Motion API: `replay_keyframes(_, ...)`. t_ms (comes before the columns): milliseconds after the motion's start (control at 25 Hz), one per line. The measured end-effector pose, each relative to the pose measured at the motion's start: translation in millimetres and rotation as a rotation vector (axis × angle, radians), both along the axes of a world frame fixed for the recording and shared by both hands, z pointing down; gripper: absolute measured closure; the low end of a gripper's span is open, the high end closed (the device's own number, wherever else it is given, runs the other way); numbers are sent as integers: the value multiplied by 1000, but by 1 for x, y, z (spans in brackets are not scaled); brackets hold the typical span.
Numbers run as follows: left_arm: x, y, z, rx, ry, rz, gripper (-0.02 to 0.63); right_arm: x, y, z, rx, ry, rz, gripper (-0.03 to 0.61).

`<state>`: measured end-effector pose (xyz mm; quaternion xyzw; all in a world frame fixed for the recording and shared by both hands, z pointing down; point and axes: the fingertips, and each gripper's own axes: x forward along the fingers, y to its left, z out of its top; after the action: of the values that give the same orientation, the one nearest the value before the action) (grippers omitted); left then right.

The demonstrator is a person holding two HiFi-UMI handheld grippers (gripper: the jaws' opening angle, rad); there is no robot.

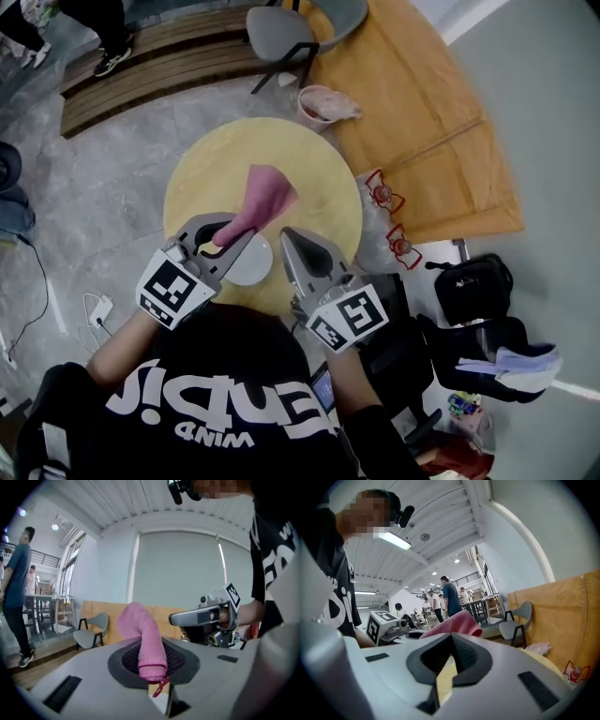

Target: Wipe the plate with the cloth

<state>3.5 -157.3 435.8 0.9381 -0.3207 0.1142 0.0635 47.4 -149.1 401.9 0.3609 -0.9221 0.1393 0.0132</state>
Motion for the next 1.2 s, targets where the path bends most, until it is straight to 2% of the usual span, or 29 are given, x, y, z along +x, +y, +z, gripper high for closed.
replay_keyframes(160,6,3,-11,24,33,12,563,-4,6,-11,58,-9,-20,555)
replay_keyframes(280,10,3,-16,1,46,15,563,-5,4,-14,80,2,-19,557)
replay_keyframes(600,14,-2,-9,46,37,22,563,-2,-1,-12,75,-15,-13,557)
replay_keyframes(920,15,-1,-9,19,32,20,563,0,-2,-11,69,-15,-22,557)
replay_keyframes(1040,15,-3,-9,35,31,21,563,1,-4,-13,71,-23,-17,557)
replay_keyframes(1200,16,1,-13,-18,38,19,563,2,-5,-14,65,-48,-2,557)
